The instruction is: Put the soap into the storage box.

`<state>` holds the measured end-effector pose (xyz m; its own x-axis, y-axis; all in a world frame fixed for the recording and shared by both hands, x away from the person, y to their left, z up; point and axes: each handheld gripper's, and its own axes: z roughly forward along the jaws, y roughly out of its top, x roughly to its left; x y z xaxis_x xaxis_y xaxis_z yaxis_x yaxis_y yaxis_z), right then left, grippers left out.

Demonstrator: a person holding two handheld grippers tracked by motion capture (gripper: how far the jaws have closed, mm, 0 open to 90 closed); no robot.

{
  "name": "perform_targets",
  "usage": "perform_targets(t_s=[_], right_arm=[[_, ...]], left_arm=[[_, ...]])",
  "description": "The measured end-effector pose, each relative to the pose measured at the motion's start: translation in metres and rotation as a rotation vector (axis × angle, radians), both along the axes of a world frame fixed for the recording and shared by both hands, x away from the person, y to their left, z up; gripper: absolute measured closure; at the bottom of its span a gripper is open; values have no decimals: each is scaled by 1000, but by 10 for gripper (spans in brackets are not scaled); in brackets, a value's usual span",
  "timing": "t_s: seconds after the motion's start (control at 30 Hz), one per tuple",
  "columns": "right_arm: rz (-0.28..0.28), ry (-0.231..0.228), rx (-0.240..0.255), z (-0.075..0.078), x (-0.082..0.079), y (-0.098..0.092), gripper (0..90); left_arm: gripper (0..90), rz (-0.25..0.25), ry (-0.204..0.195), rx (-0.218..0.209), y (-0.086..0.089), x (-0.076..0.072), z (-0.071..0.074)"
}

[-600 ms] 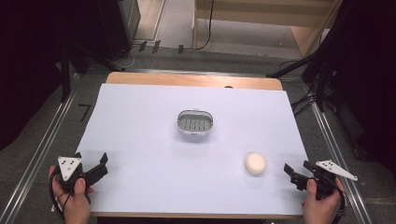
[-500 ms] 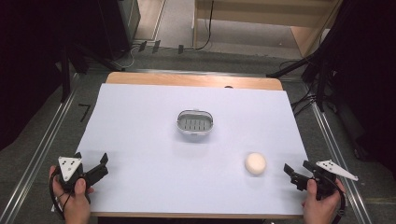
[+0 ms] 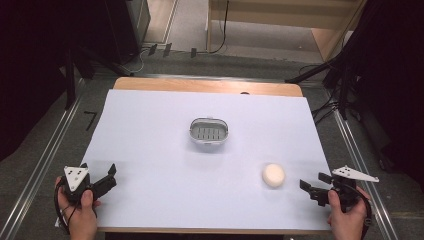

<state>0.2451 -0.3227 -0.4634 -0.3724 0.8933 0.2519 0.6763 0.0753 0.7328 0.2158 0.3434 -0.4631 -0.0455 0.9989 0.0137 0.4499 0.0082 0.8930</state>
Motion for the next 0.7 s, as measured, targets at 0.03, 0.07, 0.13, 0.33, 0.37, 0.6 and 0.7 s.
perform_targets(t_s=[0.03, 0.07, 0.13, 0.33, 0.37, 0.6, 0.7], right_arm=[[9, 9, -15, 3, 0, 2, 145], [20, 19, -28, 5, 0, 4, 145], [40, 39, -39, 9, 0, 7, 146], [94, 66, -100, 16, 5, 25, 147], [101, 72, -108, 17, 6, 28, 147], [158, 83, -134, 20, 16, 53, 152], [182, 92, -140, 23, 19, 61, 152]], left_arm=[[139, 1, -2, -2, 0, 0, 0], [139, 2, -2, -6, 0, 0, 0], [139, 5, -3, -10, 1, 0, 0], [140, 2, 11, 3, 0, 1, 0], [139, 1, 14, 4, 0, 1, 0], [140, 5, 20, 7, -1, 2, 0], [140, 7, 21, 7, -1, 2, 0]])
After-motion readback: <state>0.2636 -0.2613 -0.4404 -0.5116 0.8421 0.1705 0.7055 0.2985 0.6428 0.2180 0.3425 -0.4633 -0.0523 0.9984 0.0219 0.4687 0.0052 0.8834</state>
